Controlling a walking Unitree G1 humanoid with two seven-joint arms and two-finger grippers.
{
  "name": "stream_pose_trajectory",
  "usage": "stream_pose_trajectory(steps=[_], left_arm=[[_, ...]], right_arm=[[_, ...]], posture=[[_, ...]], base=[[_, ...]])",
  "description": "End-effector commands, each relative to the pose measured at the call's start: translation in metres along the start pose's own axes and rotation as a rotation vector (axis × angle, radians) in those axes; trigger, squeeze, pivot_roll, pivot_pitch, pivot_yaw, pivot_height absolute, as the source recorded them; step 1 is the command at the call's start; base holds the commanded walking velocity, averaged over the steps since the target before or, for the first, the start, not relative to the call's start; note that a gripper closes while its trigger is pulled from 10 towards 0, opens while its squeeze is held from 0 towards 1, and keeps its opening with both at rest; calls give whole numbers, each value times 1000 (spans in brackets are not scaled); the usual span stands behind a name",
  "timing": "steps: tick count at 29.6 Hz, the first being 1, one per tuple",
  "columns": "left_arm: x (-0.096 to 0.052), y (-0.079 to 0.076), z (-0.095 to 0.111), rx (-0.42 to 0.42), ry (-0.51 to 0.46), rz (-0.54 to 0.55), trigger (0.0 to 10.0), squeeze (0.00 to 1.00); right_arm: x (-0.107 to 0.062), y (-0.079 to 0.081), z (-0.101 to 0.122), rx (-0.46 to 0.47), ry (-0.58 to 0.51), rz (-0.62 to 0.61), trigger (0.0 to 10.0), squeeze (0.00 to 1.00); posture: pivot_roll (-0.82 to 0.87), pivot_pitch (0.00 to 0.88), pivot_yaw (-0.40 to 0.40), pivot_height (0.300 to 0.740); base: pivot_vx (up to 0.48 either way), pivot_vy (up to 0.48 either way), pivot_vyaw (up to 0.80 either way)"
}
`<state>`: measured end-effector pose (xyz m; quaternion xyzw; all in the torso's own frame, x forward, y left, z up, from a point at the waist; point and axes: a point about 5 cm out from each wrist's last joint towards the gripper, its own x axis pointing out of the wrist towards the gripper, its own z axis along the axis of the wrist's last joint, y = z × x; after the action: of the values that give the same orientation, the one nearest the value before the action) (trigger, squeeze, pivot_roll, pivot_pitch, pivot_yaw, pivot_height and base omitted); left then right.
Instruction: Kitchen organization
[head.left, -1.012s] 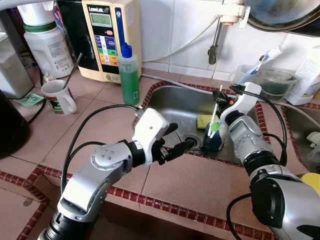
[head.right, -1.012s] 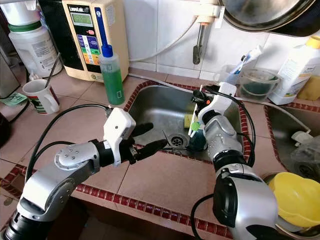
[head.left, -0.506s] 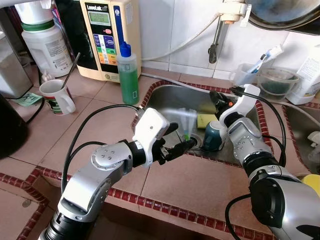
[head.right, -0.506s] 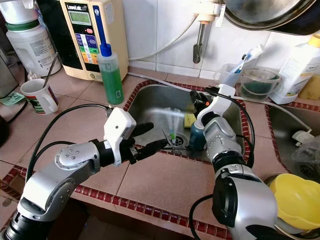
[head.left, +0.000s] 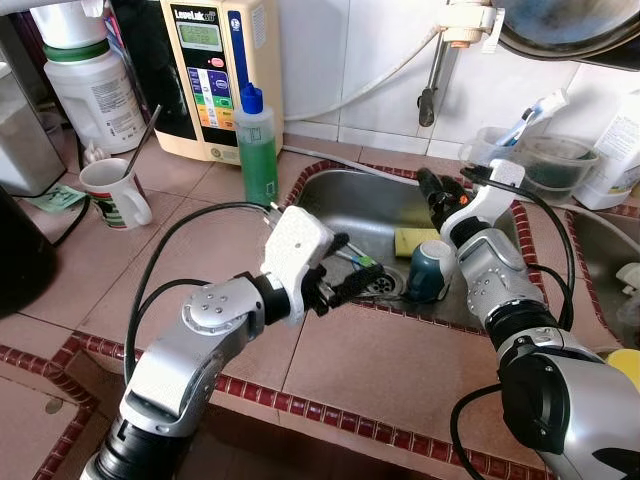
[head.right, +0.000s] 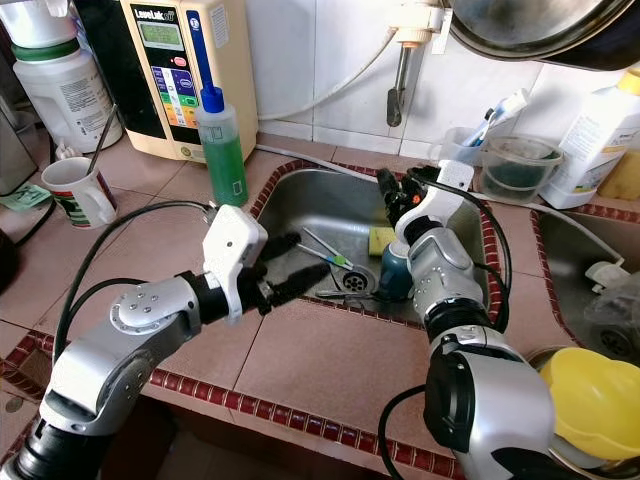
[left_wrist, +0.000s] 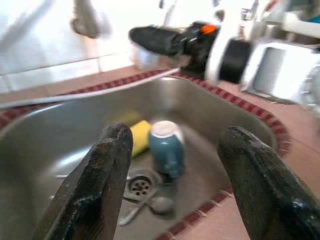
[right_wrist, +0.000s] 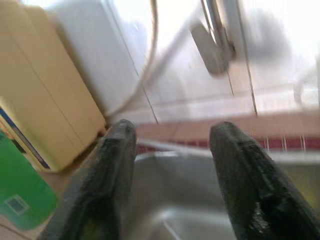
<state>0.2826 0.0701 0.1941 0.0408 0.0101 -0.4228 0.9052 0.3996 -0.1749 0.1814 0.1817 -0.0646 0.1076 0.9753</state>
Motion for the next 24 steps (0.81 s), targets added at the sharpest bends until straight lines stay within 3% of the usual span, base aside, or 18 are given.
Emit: stream_pose_trajectory(steps=[1, 7, 14, 24], left_arm=[[2, 13, 2, 15, -19, 82, 10000, 0], [4, 24, -2, -93, -17, 106, 10000, 0], [5, 49, -19, -68, -29, 313, 10000, 0], [8, 67, -18, -110, -137, 475, 10000, 0]], right_arm=[[0, 5, 10, -64, -66, 41, 10000, 1000], [-3, 9, 21, -112, -141, 57, 10000, 1000], [-24, 17, 31, -206, -249, 48, 10000, 1000], [-52, 33, 27, -313, -291, 25, 10000, 1000]], posture=[[71, 0, -11, 740], [63, 0, -16, 740], [42, 0, -23, 740], [20, 0, -18, 740]], base=[[0, 0, 0], [0, 0, 0], [0, 0, 0], [0, 0, 0]])
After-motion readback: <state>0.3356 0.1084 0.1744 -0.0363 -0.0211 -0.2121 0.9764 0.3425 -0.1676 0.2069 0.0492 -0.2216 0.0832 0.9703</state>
